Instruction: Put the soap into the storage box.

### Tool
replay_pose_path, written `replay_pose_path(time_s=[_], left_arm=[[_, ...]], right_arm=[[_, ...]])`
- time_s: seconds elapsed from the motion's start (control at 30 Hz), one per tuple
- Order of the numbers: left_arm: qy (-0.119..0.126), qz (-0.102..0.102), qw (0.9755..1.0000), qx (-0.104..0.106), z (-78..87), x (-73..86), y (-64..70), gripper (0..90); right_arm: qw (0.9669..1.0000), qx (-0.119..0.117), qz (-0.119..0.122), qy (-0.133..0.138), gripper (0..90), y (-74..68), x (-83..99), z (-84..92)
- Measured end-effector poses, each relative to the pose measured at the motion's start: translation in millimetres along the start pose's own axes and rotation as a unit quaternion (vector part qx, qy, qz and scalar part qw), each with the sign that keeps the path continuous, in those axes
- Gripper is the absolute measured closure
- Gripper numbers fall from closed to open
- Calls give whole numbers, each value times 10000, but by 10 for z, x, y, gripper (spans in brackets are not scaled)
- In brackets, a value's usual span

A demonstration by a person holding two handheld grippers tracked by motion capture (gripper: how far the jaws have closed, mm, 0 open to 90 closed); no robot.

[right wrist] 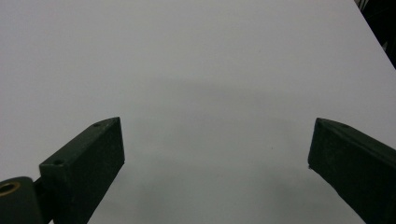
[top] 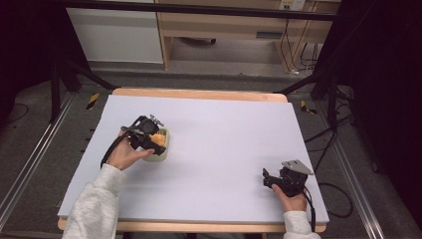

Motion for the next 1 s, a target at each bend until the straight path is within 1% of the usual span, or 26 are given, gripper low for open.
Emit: replay_pose_path(time_s=[0.27,0.4,0.43,0.47,0.5,0.63,0.67,0.77,0.9,1.0], left_arm=[[-113,224,9997,-76,-109,22,-123,251],[-161,306,9994,-82,-154,34,-165,251],[-197,296,9993,-79,-160,40,-177,251],[-169,338,9993,-78,-174,37,-178,250],[-176,342,9992,-75,-183,40,-181,250],[-231,337,9991,-77,-214,65,-191,250],[-223,371,9990,-69,-225,70,-193,250],[-270,391,9988,-88,-245,90,-214,250],[-256,425,9987,-70,-261,96,-218,250],[-305,403,9987,-55,-279,101,-215,250]], right_arm=[[10000,0,6,-1,42,0,0,0],[10000,-9,-2,-12,42,-3,2,-2],[10000,-6,-4,-11,42,-4,2,-1],[10000,-6,-4,-11,42,-4,2,-1],[10000,0,20,-6,42,0,2,-2],[10000,-4,-1,-13,42,-2,2,-2],[10000,-4,-5,-12,42,-4,2,-1],[10000,-2,8,-8,42,-2,1,-1],[10000,-7,4,-14,42,-2,2,-2],[10000,-3,-1,-11,42,-4,2,-2]])
Point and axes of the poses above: each handheld gripper's, and its own axes: z roughly backward along the jaws, x roughly out of its underside, y roughly to its right, the point moved 9 cm from there along -z, roughly forward along the jaws, and after that the axes turned 3 degrees about y, right-handed, at the moved point
